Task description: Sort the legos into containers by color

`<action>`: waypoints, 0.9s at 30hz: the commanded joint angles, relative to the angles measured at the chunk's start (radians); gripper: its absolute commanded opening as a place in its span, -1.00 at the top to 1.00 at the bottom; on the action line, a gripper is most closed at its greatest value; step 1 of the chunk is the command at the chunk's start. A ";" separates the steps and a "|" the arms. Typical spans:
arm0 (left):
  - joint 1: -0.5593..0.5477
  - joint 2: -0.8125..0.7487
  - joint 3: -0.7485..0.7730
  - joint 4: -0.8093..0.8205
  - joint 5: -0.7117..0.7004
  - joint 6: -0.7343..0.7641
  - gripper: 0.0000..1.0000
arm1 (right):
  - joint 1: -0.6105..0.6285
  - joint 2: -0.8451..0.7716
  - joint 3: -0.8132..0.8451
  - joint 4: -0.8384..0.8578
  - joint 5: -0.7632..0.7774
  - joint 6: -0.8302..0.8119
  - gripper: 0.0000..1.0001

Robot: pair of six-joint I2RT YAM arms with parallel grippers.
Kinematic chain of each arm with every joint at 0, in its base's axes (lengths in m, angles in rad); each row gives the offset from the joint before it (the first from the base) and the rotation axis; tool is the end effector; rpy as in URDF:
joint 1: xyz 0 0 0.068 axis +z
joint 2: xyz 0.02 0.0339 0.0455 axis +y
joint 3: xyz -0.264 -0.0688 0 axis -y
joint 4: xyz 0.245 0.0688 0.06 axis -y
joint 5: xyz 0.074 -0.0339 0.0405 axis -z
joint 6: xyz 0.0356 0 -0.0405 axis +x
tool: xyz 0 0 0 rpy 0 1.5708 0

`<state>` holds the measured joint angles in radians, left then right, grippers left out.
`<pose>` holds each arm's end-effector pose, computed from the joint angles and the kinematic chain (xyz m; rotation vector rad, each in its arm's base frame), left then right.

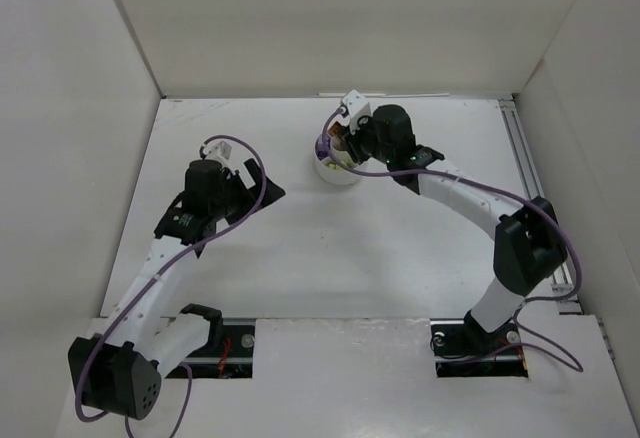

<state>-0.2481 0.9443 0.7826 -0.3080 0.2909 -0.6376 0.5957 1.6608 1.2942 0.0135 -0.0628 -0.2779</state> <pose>0.2040 -0.0622 0.2982 -0.2231 2.1155 -0.8377 0.3271 0.2244 0.3067 -0.8558 1.7330 0.2731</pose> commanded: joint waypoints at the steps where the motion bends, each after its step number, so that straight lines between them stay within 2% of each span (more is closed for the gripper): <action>1: 0.001 0.027 0.069 0.064 -0.015 0.004 -1.00 | -0.019 0.049 0.079 0.057 -0.045 0.002 0.55; 9: 0.001 0.126 0.138 0.084 -0.033 0.046 -1.00 | -0.050 0.163 0.154 0.075 -0.075 0.003 0.52; 21: 0.010 0.146 0.149 0.084 -0.033 0.055 -1.00 | -0.079 0.249 0.185 0.085 -0.108 0.025 0.42; 23: 0.010 0.146 0.149 0.084 -0.033 0.055 -1.00 | -0.079 0.258 0.194 0.085 -0.098 0.025 0.30; 26: 0.010 0.146 0.149 0.084 -0.033 0.055 -1.00 | -0.079 0.258 0.182 0.085 -0.095 0.025 0.24; 27: 0.010 0.146 0.149 0.084 -0.033 0.055 -1.00 | -0.079 0.246 0.182 0.085 -0.095 0.025 0.13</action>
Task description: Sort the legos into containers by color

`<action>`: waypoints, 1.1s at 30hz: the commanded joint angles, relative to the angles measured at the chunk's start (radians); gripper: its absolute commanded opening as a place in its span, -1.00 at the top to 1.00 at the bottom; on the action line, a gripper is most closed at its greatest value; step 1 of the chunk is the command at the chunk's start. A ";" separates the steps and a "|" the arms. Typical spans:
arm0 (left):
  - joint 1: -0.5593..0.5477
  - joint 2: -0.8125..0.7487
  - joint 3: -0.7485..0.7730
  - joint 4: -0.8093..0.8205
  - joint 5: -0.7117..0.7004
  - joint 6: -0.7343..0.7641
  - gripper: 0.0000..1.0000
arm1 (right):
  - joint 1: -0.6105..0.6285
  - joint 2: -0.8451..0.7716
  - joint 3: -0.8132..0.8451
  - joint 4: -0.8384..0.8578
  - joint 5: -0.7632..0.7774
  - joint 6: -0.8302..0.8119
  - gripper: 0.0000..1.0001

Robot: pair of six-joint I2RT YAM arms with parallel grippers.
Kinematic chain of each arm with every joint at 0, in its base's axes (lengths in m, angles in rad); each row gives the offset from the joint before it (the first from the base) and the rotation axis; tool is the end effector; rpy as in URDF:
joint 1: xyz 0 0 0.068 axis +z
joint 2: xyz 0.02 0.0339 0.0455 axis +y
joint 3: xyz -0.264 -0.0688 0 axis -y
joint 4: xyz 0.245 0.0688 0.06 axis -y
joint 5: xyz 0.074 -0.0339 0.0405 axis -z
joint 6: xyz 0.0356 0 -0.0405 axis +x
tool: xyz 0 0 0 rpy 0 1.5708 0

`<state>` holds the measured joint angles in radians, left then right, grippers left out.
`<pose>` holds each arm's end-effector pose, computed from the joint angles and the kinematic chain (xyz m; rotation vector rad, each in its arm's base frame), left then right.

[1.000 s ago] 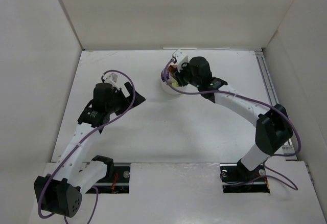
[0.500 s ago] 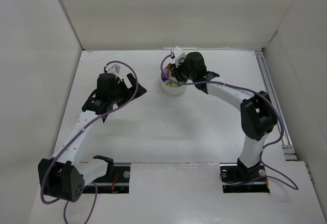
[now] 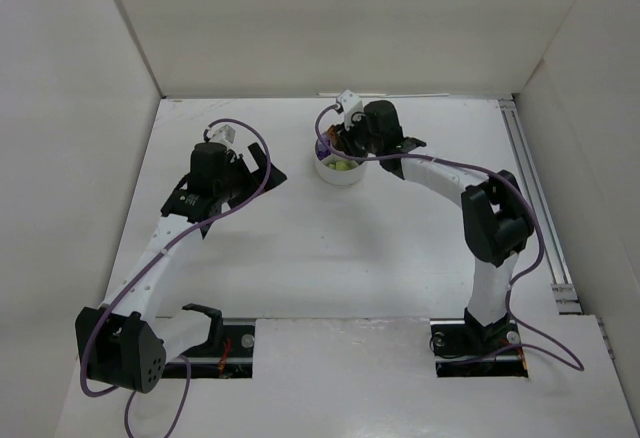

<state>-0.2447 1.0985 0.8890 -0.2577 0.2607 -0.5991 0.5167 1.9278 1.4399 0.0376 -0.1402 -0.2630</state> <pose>0.2392 -0.0692 0.3075 -0.2041 2.1048 -0.7834 0.3933 0.2292 0.2515 -0.8531 1.8414 0.3021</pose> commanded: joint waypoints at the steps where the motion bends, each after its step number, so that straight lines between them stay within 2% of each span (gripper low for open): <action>1: 0.007 -0.017 0.042 0.034 -0.003 0.016 -1.00 | 0.000 -0.021 0.027 0.061 -0.031 0.010 0.04; 3: 0.007 -0.017 0.042 0.025 -0.003 0.016 -1.00 | 0.000 -0.033 0.017 0.061 -0.032 0.010 -0.34; 6: 0.007 -0.028 0.042 0.025 -0.003 0.016 -1.00 | 0.000 -0.073 -0.002 0.070 -0.032 0.010 -0.59; 7: 0.007 -0.028 0.042 0.025 -0.003 0.016 -1.00 | 0.000 -0.085 -0.003 0.070 -0.032 0.010 -0.99; 15: 0.007 -0.071 0.051 0.006 -0.023 0.016 -1.00 | -0.009 -0.306 -0.055 0.070 0.047 0.077 -1.00; 19: 0.007 -0.092 0.070 -0.026 -0.032 0.007 -1.00 | -0.082 -0.464 -0.148 0.070 0.059 0.145 -1.00; 21: 0.007 -0.108 0.070 -0.041 -0.069 0.007 -1.00 | -0.109 -0.584 -0.245 0.070 0.076 0.183 -1.00; 26: 0.007 -0.169 0.059 -0.101 -0.124 -0.013 -1.00 | -0.174 -0.811 -0.416 -0.063 0.250 0.271 -1.00; 33: 0.007 -0.236 0.016 -0.150 -0.169 -0.031 -1.00 | -0.205 -1.030 -0.594 -0.235 0.338 0.329 -1.00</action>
<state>-0.2443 0.8940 0.9112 -0.3840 0.1265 -0.6182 0.3252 0.9447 0.8848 -0.1120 0.1188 0.0185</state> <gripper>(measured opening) 0.997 0.995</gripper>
